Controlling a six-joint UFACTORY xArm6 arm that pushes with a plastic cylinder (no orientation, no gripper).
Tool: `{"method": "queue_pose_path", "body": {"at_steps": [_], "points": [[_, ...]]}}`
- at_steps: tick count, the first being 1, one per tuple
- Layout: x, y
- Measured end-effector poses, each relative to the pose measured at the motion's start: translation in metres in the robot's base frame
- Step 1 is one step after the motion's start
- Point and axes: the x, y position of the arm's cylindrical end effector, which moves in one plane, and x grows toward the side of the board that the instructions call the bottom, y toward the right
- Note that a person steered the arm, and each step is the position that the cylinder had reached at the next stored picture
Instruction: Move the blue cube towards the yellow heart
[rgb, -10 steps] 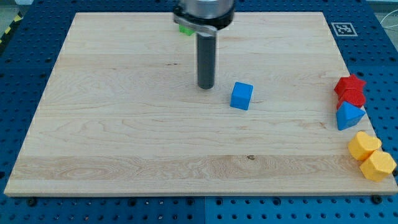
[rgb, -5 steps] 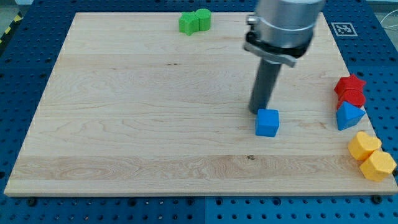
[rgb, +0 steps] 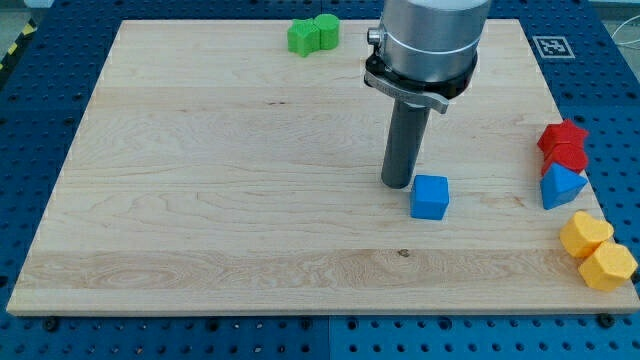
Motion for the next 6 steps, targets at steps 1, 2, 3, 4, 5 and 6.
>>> {"method": "queue_pose_path", "body": {"at_steps": [1,2,3,4,5,6], "points": [[0.009,-0.022],[0.013,-0.017],[0.014,0.009],[0.015,0.043],[0.027,0.053],[0.044,0.035]]}}
